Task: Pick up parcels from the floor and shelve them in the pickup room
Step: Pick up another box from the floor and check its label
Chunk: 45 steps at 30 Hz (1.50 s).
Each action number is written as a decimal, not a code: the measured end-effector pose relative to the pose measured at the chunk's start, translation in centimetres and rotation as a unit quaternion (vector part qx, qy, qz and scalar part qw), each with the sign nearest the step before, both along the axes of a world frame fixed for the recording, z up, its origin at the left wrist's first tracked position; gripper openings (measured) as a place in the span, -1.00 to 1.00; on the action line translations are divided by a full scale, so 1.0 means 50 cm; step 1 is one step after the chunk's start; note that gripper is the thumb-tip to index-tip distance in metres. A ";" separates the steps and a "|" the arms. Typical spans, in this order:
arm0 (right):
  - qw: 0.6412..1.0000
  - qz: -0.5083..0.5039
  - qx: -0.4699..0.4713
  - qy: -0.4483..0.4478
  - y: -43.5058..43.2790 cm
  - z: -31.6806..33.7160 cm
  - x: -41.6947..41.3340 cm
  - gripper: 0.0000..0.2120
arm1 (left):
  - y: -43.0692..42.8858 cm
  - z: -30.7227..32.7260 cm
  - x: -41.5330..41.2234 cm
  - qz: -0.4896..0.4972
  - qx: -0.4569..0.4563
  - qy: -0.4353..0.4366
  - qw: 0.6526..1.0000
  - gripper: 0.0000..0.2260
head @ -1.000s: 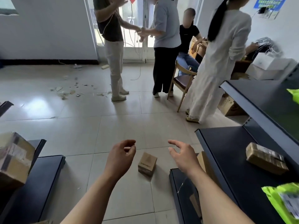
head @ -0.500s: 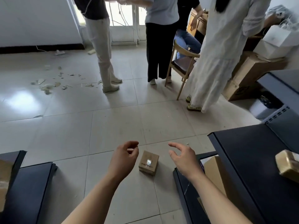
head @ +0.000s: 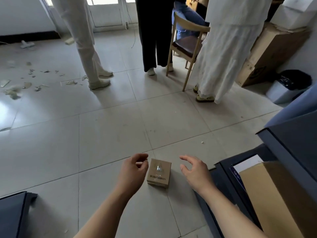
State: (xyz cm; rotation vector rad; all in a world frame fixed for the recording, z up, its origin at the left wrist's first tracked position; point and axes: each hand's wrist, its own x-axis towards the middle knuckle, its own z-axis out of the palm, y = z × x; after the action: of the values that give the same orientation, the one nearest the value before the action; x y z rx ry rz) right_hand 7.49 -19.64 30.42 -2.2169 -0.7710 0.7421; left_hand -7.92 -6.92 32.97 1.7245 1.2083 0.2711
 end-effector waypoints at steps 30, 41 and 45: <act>0.996 0.013 -0.091 0.021 0.174 -0.997 0.091 -0.53 | 0.161 -1.047 0.181 -0.098 0.001 0.086 0.991 -0.59; 0.993 -0.003 -0.108 0.043 0.180 -1.012 0.098 -0.47 | 0.159 -1.068 0.200 -0.111 0.019 0.111 0.987 -0.51; 0.992 0.003 -0.115 0.043 0.176 -0.954 0.107 -0.47 | 0.154 -1.018 0.200 -0.109 0.018 0.108 0.988 -0.50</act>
State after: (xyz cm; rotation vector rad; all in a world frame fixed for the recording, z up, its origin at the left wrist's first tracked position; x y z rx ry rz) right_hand 12.84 -10.85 -17.26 -2.3682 -0.6799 0.9643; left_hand 2.05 0.76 -17.93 1.9388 1.1598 -0.0267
